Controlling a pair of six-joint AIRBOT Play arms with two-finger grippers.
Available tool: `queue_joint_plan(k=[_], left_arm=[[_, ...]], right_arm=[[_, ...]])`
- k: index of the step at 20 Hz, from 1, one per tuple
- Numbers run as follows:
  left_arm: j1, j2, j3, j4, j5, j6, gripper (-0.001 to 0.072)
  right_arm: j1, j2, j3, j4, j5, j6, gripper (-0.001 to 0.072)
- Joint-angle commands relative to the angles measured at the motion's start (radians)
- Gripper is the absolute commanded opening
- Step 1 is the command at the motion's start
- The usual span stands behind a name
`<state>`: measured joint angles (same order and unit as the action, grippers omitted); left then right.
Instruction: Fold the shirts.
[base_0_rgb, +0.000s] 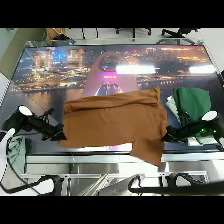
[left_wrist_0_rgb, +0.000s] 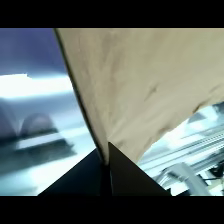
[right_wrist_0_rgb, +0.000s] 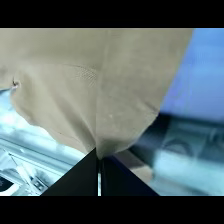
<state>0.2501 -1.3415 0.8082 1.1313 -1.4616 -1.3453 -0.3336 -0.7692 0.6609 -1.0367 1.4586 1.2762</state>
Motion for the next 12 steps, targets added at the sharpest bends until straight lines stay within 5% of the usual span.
queue_joint_plan(k=[1, 8, 12], left_arm=[[0.047, 0.119, -0.063, 0.051, -0.015, -0.02, 0.0012], [0.032, 0.032, 0.272, -0.122, 0.057, -0.016, 0.0013], [-0.048, -0.192, 0.523, -0.13, 0.149, -0.016, 0.0013]], right_arm=[[0.001, 0.107, 0.011, -0.001, -0.032, -0.017, 0.0014], [0.055, -0.113, 0.356, 0.352, -0.312, -0.303, 0.0014], [0.13, -0.392, 0.486, 0.368, -0.422, -0.37, 0.0015]])
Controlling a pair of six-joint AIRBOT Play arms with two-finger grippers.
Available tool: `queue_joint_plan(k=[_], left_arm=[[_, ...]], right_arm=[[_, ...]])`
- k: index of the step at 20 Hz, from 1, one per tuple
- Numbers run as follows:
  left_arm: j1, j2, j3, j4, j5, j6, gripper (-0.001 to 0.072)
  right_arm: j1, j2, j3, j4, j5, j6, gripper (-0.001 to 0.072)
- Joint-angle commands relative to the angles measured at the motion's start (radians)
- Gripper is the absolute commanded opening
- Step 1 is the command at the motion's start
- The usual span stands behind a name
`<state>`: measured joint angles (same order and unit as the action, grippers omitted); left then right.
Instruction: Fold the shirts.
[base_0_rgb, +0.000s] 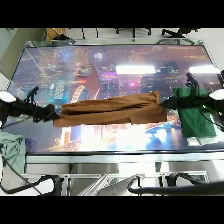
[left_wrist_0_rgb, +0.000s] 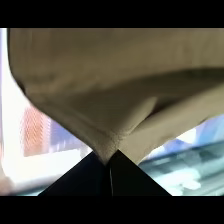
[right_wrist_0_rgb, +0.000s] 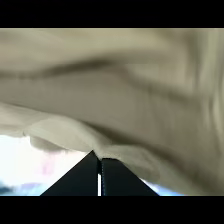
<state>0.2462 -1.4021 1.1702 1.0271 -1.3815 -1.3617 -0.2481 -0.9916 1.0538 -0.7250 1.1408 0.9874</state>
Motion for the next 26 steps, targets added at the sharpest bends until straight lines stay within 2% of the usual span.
queue_joint_plan(k=[1, 5, 9, 10, 11, 12, 13, 14, 15, 16, 19, 24, 26], left_arm=[[-0.056, -0.192, 0.216, -0.025, 0.081, 0.0, 0.0013], [-0.073, -0.418, 0.38, -0.024, 0.081, -0.001, 0.0013], [-0.055, -0.533, 0.439, -0.027, 0.047, -0.001, 0.0014], [-0.055, -0.541, 0.448, -0.029, 0.046, -0.001, 0.0016], [-0.058, -0.539, 0.452, -0.034, 0.046, 0.0, 0.0017], [-0.063, -0.532, 0.452, -0.036, 0.045, 0.0, 0.004], [-0.07, -0.521, 0.452, -0.033, 0.041, 0.002, 0.0331], [-0.071, -0.508, 0.452, -0.034, 0.038, 0.006, 0.0694], [-0.071, -0.493, 0.452, -0.032, 0.035, 0.013, 0.0686], [-0.071, -0.478, 0.452, -0.031, 0.029, 0.019, 0.0686], [-0.052, -0.427, 0.452, -0.027, 0.019, 0.018, 0.0687], [-0.019, -0.332, 0.451, -0.036, -0.001, 0.018, 0.0686], [-0.022, -0.297, 0.451, -0.037, -0.008, 0.018, 0.0685]], right_arm=[[0.057, -0.238, 0.113, 0.056, -0.137, -0.101, 0.0015], [0.063, -0.402, 0.178, 0.056, -0.233, -0.151, 0.0015], [0.063, -0.428, 0.215, 0.055, -0.298, -0.154, 0.0016], [0.063, -0.427, 0.229, 0.051, -0.287, -0.155, 0.0054], [0.061, -0.422, 0.243, 0.047, -0.269, -0.154, 0.0218], [0.06, -0.41, 0.257, 0.029, -0.251, -0.154, 0.0331], [0.061, -0.395, 0.271, -0.018, -0.24, -0.153, 0.0399], [0.06, -0.38, 0.278, -0.072, -0.239, -0.14, 0.0512], [0.055, -0.37, 0.278, -0.118, -0.234, -0.112, 0.063], [0.045, -0.369, 0.278, -0.145, -0.211, -0.074, 0.0646], [0.018, -0.411, 0.278, -0.148, -0.139, -0.067, 0.0646], [0.012, -0.504, 0.278, -0.145, -0.099, -0.075, 0.0643], [0.015, -0.528, 0.278, -0.114, -0.077, -0.109, 0.0633]])
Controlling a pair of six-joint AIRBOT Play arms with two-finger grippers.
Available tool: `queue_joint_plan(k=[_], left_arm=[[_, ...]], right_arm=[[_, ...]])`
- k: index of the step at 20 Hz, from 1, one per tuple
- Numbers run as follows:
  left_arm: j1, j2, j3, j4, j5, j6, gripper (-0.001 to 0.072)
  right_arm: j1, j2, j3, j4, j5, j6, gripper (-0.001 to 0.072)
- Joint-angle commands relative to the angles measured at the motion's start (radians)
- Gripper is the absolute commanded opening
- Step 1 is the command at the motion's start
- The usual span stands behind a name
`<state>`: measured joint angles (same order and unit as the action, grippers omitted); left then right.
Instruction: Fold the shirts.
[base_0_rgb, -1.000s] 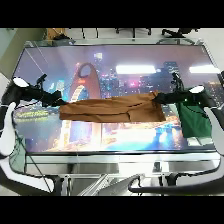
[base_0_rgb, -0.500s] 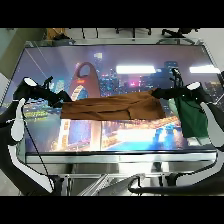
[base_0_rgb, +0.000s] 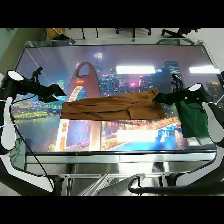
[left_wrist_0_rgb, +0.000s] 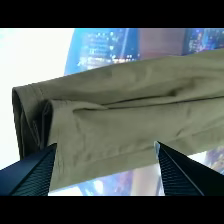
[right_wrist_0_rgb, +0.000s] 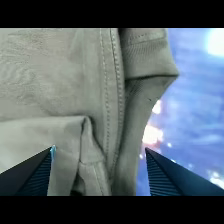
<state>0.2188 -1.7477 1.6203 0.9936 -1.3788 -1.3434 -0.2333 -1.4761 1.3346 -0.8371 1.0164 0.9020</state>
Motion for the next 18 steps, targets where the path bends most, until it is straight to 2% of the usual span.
queue_joint_plan(k=[1, 2, 3, 4, 5, 8, 11, 16, 18], left_arm=[[-0.003, 0.064, 0.001, -0.003, -0.009, 0.0, 0.0666], [-0.018, 0.076, 0.001, -0.003, -0.004, 0.0, 0.0461], [-0.037, 0.084, 0.001, -0.003, 0.003, 0.0, 0.0212], [-0.061, 0.087, 0.001, -0.004, 0.008, 0.001, 0.0014], [-0.089, 0.087, 0.0, -0.013, 0.009, 0.0, 0.0013], [-0.206, 0.068, 0.0, -0.056, 0.056, 0.0, 0.0013], [-0.387, 0.002, 0.0, -0.062, 0.166, 0.0, 0.0013], [-0.698, -0.2, 0.014, -0.062, 0.405, -0.004, 0.0013], [-0.771, -0.284, 0.089, -0.063, 0.409, -0.041, 0.0013]], right_arm=[[0.004, -0.055, -0.003, 0.039, 0.061, -0.056, 0.0495], [0.007, -0.064, -0.003, 0.077, 0.071, -0.097, 0.0329], [0.012, -0.071, -0.003, 0.106, 0.073, -0.121, 0.0241], [0.014, -0.075, -0.003, 0.13, 0.074, -0.143, 0.0077], [0.015, -0.074, -0.003, 0.149, 0.074, -0.156, 0.0014], [0.006, -0.05, 0.019, 0.17, 0.124, -0.153, 0.0013], [-0.004, 0.014, 0.051, 0.197, 0.201, -0.137, 0.0013], [-0.005, 0.18, 0.139, 0.199, 0.32, -0.063, 0.0013], [-0.004, 0.224, 0.207, 0.2, 0.381, -0.025, 0.0013]])
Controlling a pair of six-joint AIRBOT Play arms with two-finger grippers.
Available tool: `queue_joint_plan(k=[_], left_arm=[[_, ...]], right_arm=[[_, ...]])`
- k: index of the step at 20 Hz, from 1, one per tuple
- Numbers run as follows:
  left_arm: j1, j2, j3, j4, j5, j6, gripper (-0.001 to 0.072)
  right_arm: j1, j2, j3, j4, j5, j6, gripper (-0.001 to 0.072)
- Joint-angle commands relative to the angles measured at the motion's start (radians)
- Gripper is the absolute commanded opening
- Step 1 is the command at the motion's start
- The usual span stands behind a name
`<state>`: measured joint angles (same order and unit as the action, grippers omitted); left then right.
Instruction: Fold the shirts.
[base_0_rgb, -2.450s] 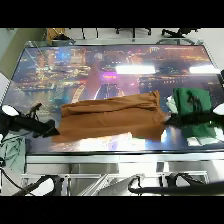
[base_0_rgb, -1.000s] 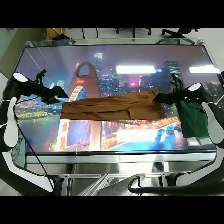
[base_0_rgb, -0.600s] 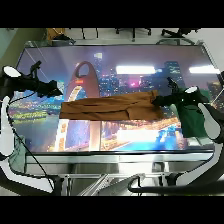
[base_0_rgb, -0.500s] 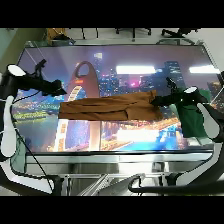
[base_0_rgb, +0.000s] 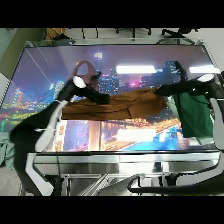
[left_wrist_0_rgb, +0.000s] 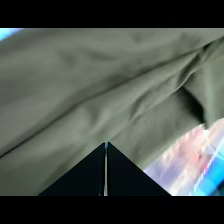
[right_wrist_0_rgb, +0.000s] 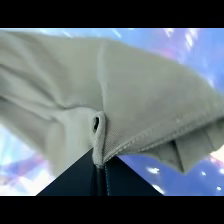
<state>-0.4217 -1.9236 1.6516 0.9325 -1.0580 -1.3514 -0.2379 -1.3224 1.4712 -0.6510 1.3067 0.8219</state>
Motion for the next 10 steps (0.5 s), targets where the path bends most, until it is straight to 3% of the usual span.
queue_joint_plan(k=[1, 6, 10], left_arm=[[-0.16, -0.148, 0.105, -0.001, 0.086, -0.046, 0.0013], [-0.219, -0.312, 0.356, -0.001, -0.011, -0.127, 0.0013], [-0.205, -0.305, 0.407, -0.026, -0.089, -0.135, 0.0013]], right_arm=[[0.001, 0.085, 0.104, 0.013, 0.123, 0.077, 0.0013], [0.0, 0.135, 0.205, 0.013, 0.185, 0.137, 0.0013], [0.003, 0.152, 0.213, 0.023, 0.196, 0.167, 0.0013]])
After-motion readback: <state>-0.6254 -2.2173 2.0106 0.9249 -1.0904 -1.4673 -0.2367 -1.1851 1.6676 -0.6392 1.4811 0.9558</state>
